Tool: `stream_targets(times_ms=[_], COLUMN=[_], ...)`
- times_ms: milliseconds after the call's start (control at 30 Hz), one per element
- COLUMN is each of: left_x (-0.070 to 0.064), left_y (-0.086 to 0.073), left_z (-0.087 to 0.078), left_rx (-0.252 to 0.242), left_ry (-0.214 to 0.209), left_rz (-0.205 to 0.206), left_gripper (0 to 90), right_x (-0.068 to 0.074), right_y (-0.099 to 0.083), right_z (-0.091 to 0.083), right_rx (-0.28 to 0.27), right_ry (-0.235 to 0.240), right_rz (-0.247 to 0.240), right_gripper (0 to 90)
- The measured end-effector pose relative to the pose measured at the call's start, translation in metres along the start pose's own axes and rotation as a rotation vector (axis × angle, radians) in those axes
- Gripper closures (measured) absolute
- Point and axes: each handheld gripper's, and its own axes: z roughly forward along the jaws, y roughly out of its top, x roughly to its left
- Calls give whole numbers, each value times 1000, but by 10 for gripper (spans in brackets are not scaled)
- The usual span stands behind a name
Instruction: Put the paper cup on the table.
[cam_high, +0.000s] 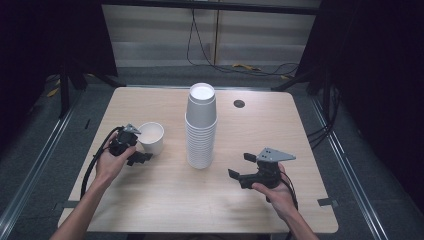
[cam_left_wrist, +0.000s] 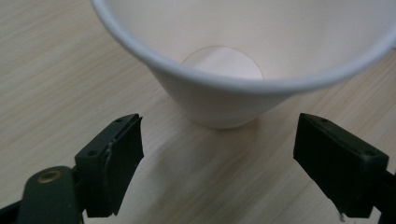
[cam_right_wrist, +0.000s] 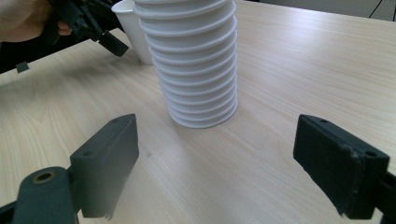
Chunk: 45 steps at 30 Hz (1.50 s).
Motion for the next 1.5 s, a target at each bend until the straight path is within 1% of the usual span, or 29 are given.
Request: stream_targets(times_ms=[67,133,200,267,300,400,467,533,600,667,733,767,800,833,900,1000,1067,1100,1133,1167,1233,1300,1367,1400,1467,1500], left_x=[0,-2,-5,-11,-13,-21,-26,-30,-33,-38,-46,-51,-54,-58,-66,-73,-77,-81,-83,-87,-94,-101,-105,-107,-111,-113], left_y=[-4,-8,-11,-13,-15,-18,-21,-24,-26,-28,-28,-29,-29,-30,-32,-35,-37,-38,-39,-40,-42,-43,-44,-45,-45,-45], left_z=[-5,-11,-15,-17,-19,-22,-26,-28,-29,-30,-32,-33,-34,-35,-37,-39,-40,-41,-41,-42,-41,-38,-35,-32,-31,-32], left_rx=[-25,-37,-49,-65,-75,-98,-121,-152,-167,-196,-222,-238,-249,-255,-286,-314,-337,-344,-344,-353,-365,-373,-392,-405,-406,-418], left_ry=[-12,-17,-14,6,12,2,8,-1,-20,-10,-12,-23,-33,-39,-47,-89,-114,-117,-118,-128,-146,-170,-195,-215,-248,-255], left_rz=[-13,-17,-19,-8,-9,-8,-9,-21,-15,-2,5,13,9,17,15,-6,-41,-34,-26,-26,-14,-7,-19,-37,-51,-58], left_gripper=[157,157,158,161,161,164,164,163,163,163,163,163,164,164,164,160,160,160,160,160,160,160,160,160,160,160], right_x=[0,0,0,-1,-1,-1,-1,-1,-1,-1,0,0,0,1,1,2,2,3,3,4,5,5,4,4,5,6], right_y=[0,0,0,0,0,-1,-1,-1,-1,-1,-1,-1,-1,-1,-1,-2,-2,-2,-2,-2,-5,-8,-10,-11,-12,-13], right_z=[0,0,0,0,1,0,-1,-1,-1,-1,0,0,-1,-1,-1,-1,-1,-2,-3,-4,-9,-14,-16,-16,-17,-17], right_rx=[-1,-2,-4,-4,-4,-3,-4,-7,-6,-4,-3,-5,-4,-5,-4,-5,-4,-2,5,10,19,15,6,11,21,24], right_ry=[0,-1,0,0,-1,-3,-7,-8,-9,-8,-8,-6,-7,-7,-8,-4,-3,-4,-6,-2,1,-11,-16,-18,-15,-8], right_rz=[3,4,3,6,4,6,7,6,4,1,4,1,-1,-2,-3,-2,0,4,-5,-10,-10,-6,-1,-1,-6,-4], right_gripper=[144,144,144,144,144,144,144,144,144,144,144,144,144,144,144,144,144,144,144,144,144,144,144,144,144,144])
